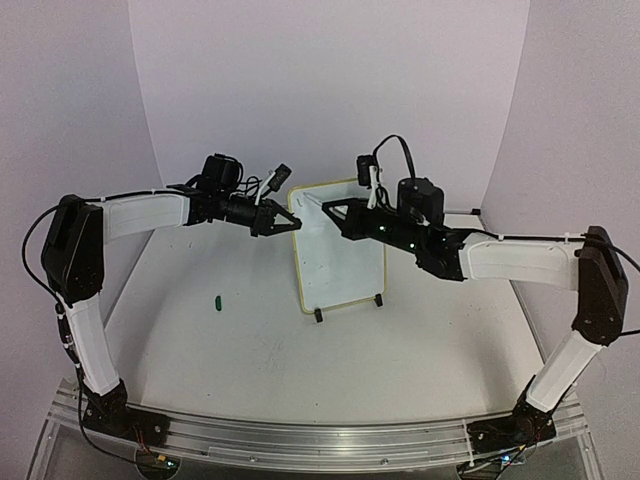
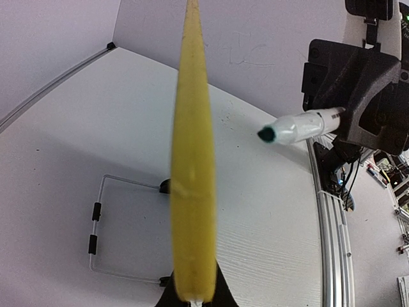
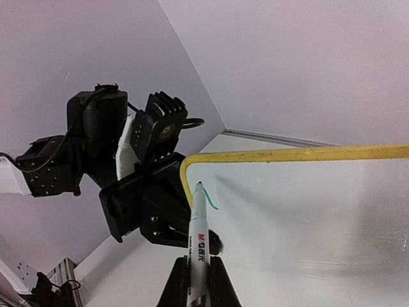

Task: Write a sentence on the whiteboard
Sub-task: Pick up the sentence from the whiteboard.

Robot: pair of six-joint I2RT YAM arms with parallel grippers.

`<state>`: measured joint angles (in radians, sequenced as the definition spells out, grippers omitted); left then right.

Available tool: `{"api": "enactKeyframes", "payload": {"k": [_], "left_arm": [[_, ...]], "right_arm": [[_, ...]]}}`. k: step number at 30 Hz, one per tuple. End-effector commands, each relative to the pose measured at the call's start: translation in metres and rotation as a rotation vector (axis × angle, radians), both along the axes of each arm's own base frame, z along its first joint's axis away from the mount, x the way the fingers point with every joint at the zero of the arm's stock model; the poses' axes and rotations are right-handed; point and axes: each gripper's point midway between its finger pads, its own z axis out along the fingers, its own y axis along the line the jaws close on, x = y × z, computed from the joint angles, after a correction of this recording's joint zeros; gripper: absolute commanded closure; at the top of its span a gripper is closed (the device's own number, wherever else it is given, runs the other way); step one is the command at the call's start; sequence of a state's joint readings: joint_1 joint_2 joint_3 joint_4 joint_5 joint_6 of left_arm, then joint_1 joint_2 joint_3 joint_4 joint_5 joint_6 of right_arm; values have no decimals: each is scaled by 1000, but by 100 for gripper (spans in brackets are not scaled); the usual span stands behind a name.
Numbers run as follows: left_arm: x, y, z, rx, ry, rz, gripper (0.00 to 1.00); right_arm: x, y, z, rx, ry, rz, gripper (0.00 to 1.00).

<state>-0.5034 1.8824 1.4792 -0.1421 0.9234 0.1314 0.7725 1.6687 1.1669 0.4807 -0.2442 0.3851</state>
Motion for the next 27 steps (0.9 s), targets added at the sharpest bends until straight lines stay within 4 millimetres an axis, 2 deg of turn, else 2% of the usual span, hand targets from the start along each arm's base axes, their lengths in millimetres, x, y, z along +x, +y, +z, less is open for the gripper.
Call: {"api": "enactKeyframes", "payload": {"k": [1, 10, 18, 27], "left_arm": [[-7, 0, -9, 41, 53, -8, 100], [-6, 0, -9, 42, 53, -8, 100], [-5, -1, -9, 41, 52, -8, 100], [-5, -1, -8, 38, 53, -10, 100]], "right_arm": [[13, 0, 7, 4, -20, -31, 100], [19, -2, -6, -14, 6, -55, 100], [12, 4, -20, -39, 28, 3, 100], [10, 7, -23, -44, 32, 26, 100]]}}
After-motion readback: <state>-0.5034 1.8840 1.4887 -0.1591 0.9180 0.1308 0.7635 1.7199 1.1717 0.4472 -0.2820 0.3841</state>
